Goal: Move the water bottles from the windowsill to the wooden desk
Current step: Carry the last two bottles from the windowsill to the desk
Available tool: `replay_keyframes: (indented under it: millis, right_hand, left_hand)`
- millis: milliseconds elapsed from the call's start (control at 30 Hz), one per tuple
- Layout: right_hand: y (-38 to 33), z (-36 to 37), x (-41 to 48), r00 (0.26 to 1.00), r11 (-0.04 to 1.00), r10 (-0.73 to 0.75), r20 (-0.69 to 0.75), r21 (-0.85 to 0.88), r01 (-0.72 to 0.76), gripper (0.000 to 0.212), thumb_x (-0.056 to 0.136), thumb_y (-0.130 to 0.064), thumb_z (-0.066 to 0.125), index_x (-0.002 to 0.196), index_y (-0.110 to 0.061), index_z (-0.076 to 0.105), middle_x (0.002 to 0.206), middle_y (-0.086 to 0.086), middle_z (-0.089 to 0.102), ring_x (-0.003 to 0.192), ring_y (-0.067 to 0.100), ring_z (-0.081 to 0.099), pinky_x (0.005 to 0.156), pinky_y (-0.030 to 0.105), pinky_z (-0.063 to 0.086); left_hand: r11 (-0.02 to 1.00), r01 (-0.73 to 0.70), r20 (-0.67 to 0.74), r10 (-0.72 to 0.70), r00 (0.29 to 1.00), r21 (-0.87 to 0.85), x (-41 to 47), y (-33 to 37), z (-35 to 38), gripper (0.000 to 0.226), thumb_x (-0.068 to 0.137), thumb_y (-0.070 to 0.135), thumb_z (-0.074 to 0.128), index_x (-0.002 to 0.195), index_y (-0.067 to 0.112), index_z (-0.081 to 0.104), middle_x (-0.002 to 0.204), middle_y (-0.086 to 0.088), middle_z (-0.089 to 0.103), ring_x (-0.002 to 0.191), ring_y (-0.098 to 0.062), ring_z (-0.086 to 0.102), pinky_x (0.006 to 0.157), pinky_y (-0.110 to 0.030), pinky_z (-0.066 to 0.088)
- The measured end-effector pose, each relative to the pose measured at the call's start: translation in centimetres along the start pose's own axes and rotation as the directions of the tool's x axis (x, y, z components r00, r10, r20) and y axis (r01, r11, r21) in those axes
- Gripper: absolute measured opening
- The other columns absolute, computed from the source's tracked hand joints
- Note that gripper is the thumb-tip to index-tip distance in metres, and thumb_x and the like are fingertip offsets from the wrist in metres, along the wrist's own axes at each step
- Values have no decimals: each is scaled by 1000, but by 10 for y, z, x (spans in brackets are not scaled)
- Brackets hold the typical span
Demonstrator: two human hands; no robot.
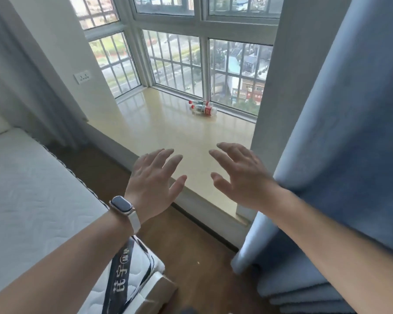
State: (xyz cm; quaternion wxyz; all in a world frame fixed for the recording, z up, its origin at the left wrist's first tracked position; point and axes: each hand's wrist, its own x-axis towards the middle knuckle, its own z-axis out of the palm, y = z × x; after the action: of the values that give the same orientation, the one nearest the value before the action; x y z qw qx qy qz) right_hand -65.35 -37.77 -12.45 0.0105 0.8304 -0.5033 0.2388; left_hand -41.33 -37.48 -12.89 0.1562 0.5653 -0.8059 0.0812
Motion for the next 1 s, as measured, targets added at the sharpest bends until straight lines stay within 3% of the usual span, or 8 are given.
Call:
replay_keyframes:
  millis: [433,667,1000]
  right_hand:
    - [4,58,113,977,997,-76,198,38,70,62,90,-54,32,141,-21,45,148,5,45,135,29,37,108,44,32]
    - [6,91,203,966,995,-76,247,-39,89,61,91,-55,32,141,-22,45,147,4,46,135,30,40,109,46,35]
    - [-22,142,308,966,986,-128,225,-80,149,58,92,-52,38,137,-18,51,141,8,52,128,35,47,102,48,39]
  left_hand:
    - [982,190,-79,-190,979,-16,32,-91,23,50,91,47,46,128,18,61,134,-8,59,128,-30,50,107,-56,36]
    - [980,196,-79,-198,977,-34,81,-168,51,49,91,48,44,127,18,61,131,-8,60,126,-32,52,107,-56,35]
    - [985,161,-114,-152,982,69,132,-265,65,46,91,45,50,127,18,59,132,-11,58,124,-34,54,105,-58,36]
